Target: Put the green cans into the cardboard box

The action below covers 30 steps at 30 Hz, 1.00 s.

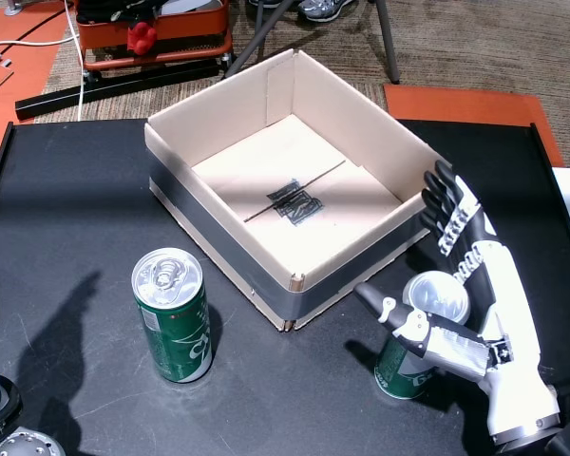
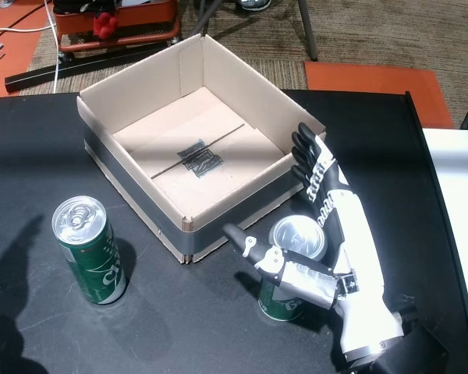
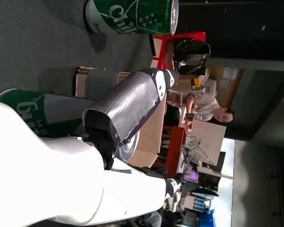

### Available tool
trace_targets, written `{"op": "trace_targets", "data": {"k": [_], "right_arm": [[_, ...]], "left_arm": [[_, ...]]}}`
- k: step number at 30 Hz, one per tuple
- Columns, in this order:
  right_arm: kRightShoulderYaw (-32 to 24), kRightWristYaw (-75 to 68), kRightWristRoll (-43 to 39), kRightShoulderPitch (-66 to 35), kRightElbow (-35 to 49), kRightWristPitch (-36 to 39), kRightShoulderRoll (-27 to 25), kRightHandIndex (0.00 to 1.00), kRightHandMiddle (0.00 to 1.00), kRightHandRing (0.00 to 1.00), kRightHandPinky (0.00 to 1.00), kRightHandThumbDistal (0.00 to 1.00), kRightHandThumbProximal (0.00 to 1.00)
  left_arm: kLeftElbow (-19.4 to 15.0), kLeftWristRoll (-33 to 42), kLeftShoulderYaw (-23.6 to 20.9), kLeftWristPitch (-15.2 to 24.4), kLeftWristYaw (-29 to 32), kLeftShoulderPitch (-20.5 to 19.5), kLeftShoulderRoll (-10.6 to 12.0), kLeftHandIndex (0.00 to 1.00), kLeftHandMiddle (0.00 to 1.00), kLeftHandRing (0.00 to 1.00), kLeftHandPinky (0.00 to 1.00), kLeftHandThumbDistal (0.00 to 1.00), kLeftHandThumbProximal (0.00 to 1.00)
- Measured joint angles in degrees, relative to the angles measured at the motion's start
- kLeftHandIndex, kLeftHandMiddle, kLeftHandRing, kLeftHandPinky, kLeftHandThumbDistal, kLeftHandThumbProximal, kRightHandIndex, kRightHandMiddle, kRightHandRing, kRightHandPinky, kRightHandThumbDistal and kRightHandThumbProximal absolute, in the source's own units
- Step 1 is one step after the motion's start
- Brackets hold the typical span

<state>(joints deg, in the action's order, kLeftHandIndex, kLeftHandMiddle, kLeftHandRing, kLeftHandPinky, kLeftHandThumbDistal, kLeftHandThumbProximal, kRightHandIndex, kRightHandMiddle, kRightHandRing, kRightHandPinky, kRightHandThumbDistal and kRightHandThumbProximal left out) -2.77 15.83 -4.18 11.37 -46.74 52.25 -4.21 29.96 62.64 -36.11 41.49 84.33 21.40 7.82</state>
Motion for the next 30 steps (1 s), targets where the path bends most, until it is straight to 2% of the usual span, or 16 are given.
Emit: {"op": "trace_targets", "data": {"k": [9, 17, 30], "right_arm": [[0.0, 0.0, 0.0, 0.0, -0.2, -0.2, 0.0, 1.0, 1.0, 1.0, 1.0, 1.0, 0.65], [-0.4, 1.2, -0.4, 0.3, -1.3, -1.1, 0.0, 1.0, 1.0, 1.0, 1.0, 1.0, 0.63], [-1.6, 4.7, -2.5, 2.3, -6.4, -3.1, 0.1, 0.98, 1.0, 1.0, 1.0, 1.0, 0.57]], "left_arm": [[-0.1, 0.0, 0.0, -0.6, 0.0, 0.0, 0.0, 0.96, 0.91, 0.88, 0.88, 1.0, 0.78], [-0.1, 0.2, 0.0, -1.6, 0.4, 0.0, 0.0, 0.95, 0.91, 0.88, 0.87, 1.0, 0.81], [-1.4, 0.1, 0.0, -2.1, -0.5, -0.1, 0.0, 0.95, 0.9, 0.88, 0.86, 1.0, 0.79]]}}
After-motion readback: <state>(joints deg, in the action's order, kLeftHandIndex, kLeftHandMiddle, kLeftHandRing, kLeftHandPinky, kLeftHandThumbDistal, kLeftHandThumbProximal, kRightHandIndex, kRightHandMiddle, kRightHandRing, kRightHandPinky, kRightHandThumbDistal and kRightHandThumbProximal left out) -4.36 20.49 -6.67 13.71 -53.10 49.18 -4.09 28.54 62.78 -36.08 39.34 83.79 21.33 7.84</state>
